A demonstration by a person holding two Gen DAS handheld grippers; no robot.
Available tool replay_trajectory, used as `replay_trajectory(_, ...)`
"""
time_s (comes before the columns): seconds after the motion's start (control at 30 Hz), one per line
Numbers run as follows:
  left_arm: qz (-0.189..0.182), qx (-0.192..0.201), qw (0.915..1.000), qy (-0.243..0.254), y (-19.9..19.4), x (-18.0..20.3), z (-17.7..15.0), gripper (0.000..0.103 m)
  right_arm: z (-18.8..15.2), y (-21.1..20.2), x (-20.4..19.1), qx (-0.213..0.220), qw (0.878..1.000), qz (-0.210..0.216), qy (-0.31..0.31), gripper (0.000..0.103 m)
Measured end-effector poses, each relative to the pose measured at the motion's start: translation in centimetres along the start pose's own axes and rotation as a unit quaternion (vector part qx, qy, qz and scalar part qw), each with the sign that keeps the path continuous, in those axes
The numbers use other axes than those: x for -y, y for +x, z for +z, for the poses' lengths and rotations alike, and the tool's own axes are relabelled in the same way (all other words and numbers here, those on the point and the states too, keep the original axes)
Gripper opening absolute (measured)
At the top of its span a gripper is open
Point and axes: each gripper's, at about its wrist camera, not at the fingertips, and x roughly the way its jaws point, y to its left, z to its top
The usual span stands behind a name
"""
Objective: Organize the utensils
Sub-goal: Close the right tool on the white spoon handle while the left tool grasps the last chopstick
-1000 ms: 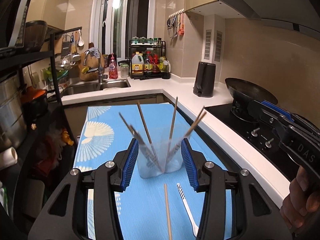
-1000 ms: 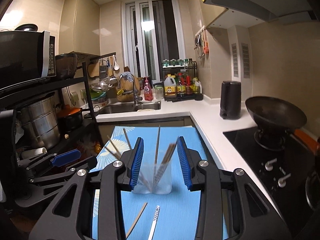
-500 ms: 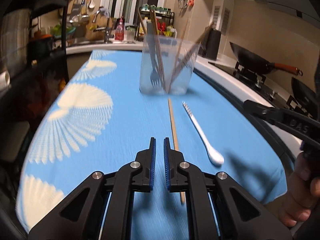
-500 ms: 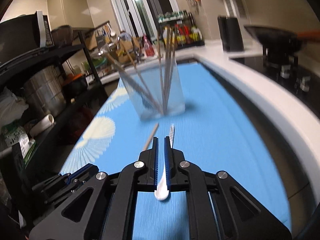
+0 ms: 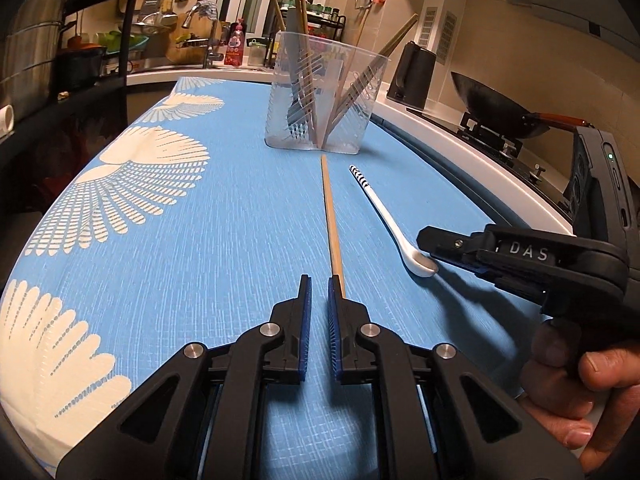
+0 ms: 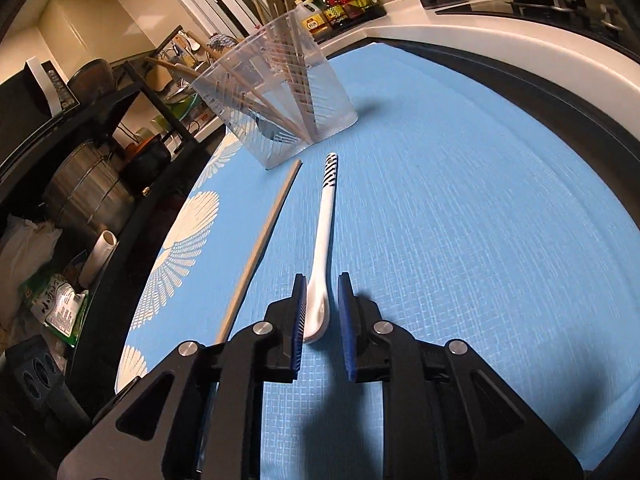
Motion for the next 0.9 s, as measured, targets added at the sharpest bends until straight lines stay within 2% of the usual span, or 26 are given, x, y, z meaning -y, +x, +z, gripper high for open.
replay_trajectory(0.2, -0.003, 0.006, 1.0000, 0.004, 0.1, 0.7, -0.1, 0.009, -0.6, 0.7, -0.8, -0.016, 1.000, -0.005, -0.009, 0.018)
replay_trajectory(0.57, -0.008, 0.015, 0.9997, 0.019, -0.4, 1.8, -0.2, 0.009, -0.9, 0.5, -1.4, -0.015, 1.000, -0.021, -0.014, 0.018)
replay_trajectory(0.6, -0.009, 0.015, 0.9997, 0.019, -0.4, 1.8, -0.2, 0.010, -1.0, 0.4, -1.5, -0.015, 0.999, -0.025, -0.015, 0.017)
replay_trajectory(0.73, -0.010, 0.014, 0.9997, 0.018, -0.2, 2.1, -0.1, 0.027, -0.8, 0.4, -1.4, -0.017, 0.999, -0.037, -0.020, 0.009)
replay_trajectory(0.9, -0.014, 0.006, 0.9994, 0.032, 0.3, 3.0, -0.1, 0.029, -0.5, -0.2, -0.4, -0.011, 0.998, -0.056, -0.019, 0.008)
